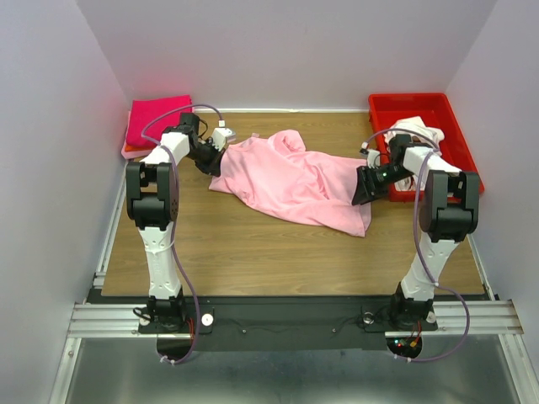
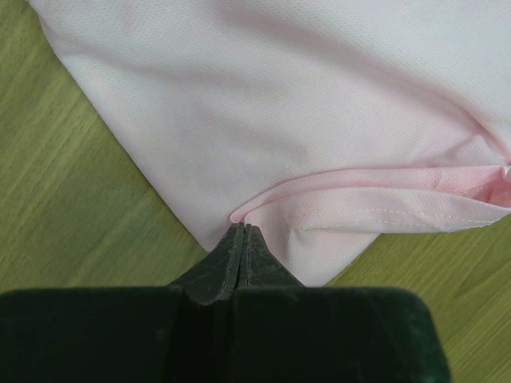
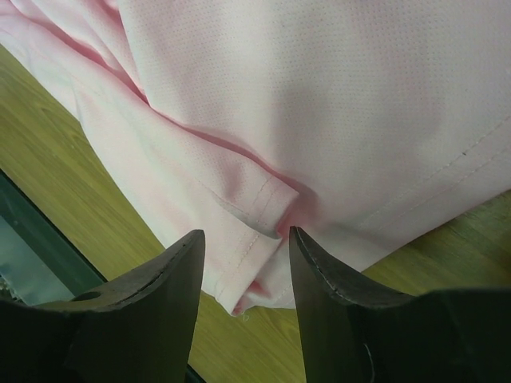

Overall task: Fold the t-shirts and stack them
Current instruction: Flatten the tshirt out

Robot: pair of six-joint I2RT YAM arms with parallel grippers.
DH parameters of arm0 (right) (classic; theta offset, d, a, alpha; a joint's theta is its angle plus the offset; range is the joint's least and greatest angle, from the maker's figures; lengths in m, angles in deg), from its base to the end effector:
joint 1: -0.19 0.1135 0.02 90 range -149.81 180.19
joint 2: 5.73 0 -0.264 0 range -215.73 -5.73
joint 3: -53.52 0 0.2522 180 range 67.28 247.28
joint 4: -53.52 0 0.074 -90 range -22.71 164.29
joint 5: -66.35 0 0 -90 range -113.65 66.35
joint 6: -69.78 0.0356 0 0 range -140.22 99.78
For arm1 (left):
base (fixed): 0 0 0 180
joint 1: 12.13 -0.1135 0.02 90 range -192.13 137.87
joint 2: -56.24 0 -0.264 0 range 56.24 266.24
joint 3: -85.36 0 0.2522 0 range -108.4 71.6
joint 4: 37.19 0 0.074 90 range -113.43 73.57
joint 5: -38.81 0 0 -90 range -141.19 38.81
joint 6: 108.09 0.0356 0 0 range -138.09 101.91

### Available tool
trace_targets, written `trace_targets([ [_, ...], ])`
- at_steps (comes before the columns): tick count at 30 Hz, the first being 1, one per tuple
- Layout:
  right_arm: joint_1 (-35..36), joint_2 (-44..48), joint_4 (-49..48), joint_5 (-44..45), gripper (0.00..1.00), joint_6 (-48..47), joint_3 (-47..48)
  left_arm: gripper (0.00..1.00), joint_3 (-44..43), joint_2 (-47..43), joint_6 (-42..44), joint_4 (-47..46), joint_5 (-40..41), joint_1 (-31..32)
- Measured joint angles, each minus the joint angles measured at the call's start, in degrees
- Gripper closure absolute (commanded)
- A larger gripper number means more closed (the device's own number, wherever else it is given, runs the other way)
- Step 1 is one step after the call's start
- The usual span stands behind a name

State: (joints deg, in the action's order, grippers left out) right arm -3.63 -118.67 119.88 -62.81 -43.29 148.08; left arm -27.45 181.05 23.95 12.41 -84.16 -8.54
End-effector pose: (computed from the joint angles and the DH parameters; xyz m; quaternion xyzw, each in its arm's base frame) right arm 0.3722 -0.0023 0.1759 -0.1725 0.9254 0.3155 0.1199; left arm 0.4647 -0.0486 0.1865 0.4246 0.8299 -0.1823 0.3127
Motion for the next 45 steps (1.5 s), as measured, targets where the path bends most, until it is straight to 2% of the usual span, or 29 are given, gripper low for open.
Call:
trace_targets([
  [10,-0.04,-0.17,0.92,-1.36,0.50,-1.81,-0.02,1.00,0.00,0.00,-0.15,0.00,0.00,-0.02],
  [17,-0.04,-0.76,0.92,-1.79,0.57,-2.91,-1.05,1.00,-0.31,0.00,-0.55,0.04,0.00,0.00],
  [19,-0.04,-0.90,0.94,-1.81,0.57,-3.13,-1.44,1.00,-0.48,0.00,-0.59,-0.02,0.00,-0.02],
  [21,-0.04,-0.98,0.90,-1.81,0.50,-3.30,-1.77,1.00,-0.63,0.00,-0.59,-0.02,0.00,-0.02],
  [24,-0.04,-1.09,0.81,-1.79,0.50,-3.52,-1.92,1.00,-0.63,0.02,-0.59,-0.02,0.00,-0.02],
  [27,-0.04,-1.09,0.70,-1.79,0.58,-3.69,-1.92,1.00,-0.63,0.07,-0.59,-0.02,0.00,0.00],
  [28,-0.04,-1.09,0.66,-1.79,0.66,-3.74,-1.92,1.00,-0.63,0.07,-0.59,0.00,0.00,-0.02],
  [31,-0.04,-1.09,0.42,-1.81,0.77,-3.76,-1.92,1.00,-0.63,0.09,-0.59,-0.02,0.00,0.00],
  [34,-0.04,-1.09,0.13,-1.77,0.99,-3.78,-1.92,1.00,-0.63,0.11,-0.61,-0.02,-0.09,-0.02],
  [45,-0.79,2.19,-0.17,-0.90,0.99,-3.04,-1.90,1.00,-0.17,-0.98,-2.84,-0.85,-3.74,-1.73],
])
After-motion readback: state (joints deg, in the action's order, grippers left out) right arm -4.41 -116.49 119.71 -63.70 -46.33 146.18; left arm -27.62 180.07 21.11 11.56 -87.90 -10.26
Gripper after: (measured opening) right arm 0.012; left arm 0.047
